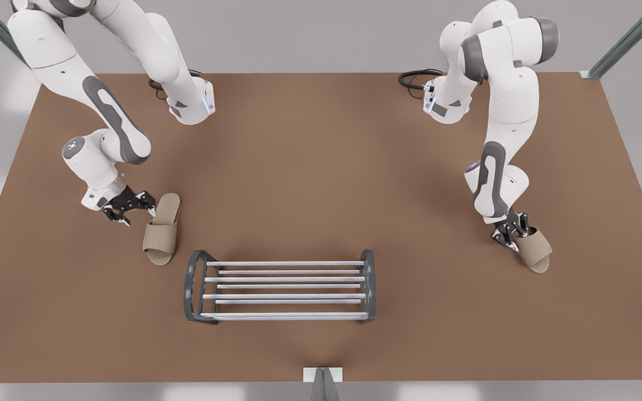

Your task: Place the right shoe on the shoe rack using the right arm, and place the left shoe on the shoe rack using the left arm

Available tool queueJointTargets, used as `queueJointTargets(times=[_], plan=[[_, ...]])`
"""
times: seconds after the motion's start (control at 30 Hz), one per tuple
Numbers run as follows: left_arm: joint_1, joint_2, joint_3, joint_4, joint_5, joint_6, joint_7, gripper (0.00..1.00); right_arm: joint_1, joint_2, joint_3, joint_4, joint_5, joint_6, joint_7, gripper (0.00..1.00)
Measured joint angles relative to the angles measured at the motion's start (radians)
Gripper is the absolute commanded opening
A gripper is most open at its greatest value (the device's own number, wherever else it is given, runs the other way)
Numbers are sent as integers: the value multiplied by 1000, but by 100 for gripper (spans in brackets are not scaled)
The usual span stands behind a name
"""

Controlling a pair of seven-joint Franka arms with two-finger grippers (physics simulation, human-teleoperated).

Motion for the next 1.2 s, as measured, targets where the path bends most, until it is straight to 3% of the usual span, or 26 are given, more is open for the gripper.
queueJointTargets(times=[0.1, 0.23, 0.33, 0.5, 0.6, 0.73, 0.9, 1.2], plan=[[-2, -1, 0, 1, -1, 2, 0, 32, 14, 8, -2, 3, 5, 1, 6, 100], [-13, -6, 0, 10, -4, 5, 0, 21, 62, 21, -41, 8, 10, 1, 15, 100], [-19, -47, 0, 29, -6, 17, 0, 21, 103, 46, -81, 19, 13, 1, 21, 100], [-73, -234, 3, 93, -5, 66, 0, 21, 147, 62, -114, 36, 22, 2, 30, 100], [-162, -252, 1, 176, -2, 86, 0, 21, 152, 67, -115, 37, 25, 2, 34, 100], [-282, -280, 0, 265, -5, 104, 0, 21, 153, 68, -117, 39, 27, 2, 38, 84], [-406, -326, 0, 348, -17, 113, 0, 21, 154, 68, -117, 39, 28, 2, 42, 74], [-538, -314, -56, 486, -66, 115, 0, 21, 211, 87, -150, 66, 28, 2, 53, 74]])
